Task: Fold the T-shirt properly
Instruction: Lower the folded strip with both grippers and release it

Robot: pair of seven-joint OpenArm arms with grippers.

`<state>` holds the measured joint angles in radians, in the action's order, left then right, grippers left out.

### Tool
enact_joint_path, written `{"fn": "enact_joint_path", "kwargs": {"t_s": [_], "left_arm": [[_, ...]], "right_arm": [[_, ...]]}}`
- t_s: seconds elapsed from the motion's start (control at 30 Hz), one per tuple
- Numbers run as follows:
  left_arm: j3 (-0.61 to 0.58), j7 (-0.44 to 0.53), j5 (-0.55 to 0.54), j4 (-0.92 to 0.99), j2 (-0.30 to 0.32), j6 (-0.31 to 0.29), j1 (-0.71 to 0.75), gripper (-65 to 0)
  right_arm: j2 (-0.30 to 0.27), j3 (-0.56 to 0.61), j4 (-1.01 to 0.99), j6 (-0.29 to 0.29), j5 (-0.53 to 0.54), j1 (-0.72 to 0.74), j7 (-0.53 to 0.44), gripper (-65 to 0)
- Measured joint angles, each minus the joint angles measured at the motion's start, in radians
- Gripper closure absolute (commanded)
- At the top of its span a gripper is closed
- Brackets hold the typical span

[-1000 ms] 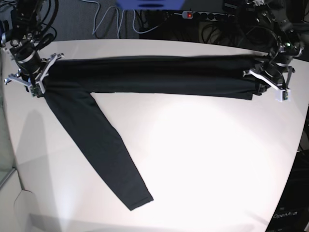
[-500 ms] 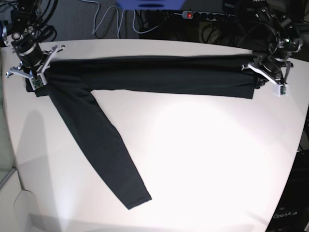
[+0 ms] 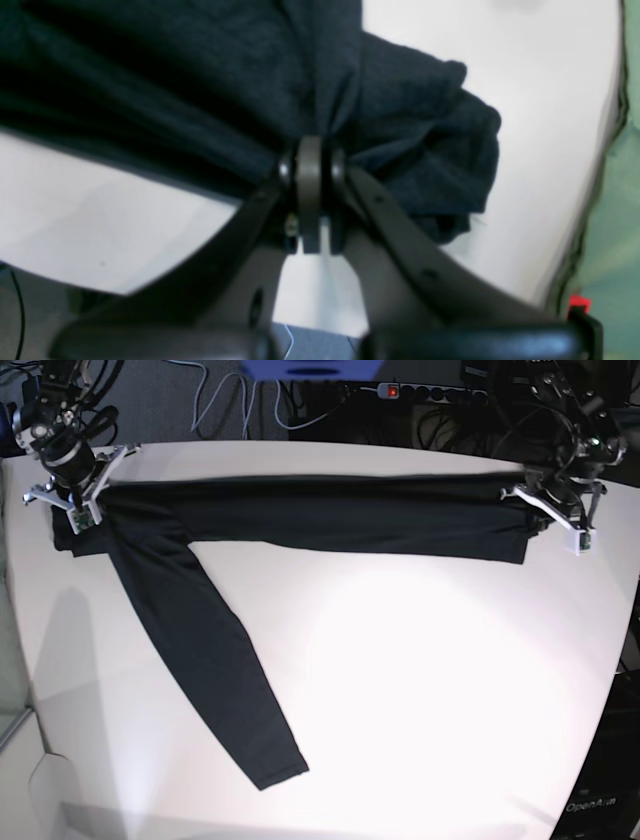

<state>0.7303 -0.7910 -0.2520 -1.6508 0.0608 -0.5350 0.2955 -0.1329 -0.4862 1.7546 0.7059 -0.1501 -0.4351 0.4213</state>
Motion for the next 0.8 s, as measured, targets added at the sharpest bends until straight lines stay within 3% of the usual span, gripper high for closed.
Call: {"fn": "enact_joint_path", "kwargs": {"t_s": [0.1,0.37,0.5,0.8], "left_arm": [[0.0,-0.001,0.0,0.018,0.0,0.0,0.0,0.0],[0.001,0.01,-0.008,0.052,0.003,0.0,-0.008,0.0],[0.001,0.01,-0.01,0.052,0.003,0.0,-0.008,-0.5],[0.002,0.004,-0.007,0.047,0.003,0.004,-0.005,-33.2]], "right_arm": [[0.0,0.0,0.0,0.0,-0.003,0.018,0.007,-3.5],[-0.001,-0.04,0.0,0.0,-0.007,0.025,0.01,-22.7],[-0.002,-0.041,0.0,0.0,-0.007,0.029,0.002,-25.3],[0.0,-0.118,0.002,0.0,-0.007,0.092,0.004,-25.5]]}}
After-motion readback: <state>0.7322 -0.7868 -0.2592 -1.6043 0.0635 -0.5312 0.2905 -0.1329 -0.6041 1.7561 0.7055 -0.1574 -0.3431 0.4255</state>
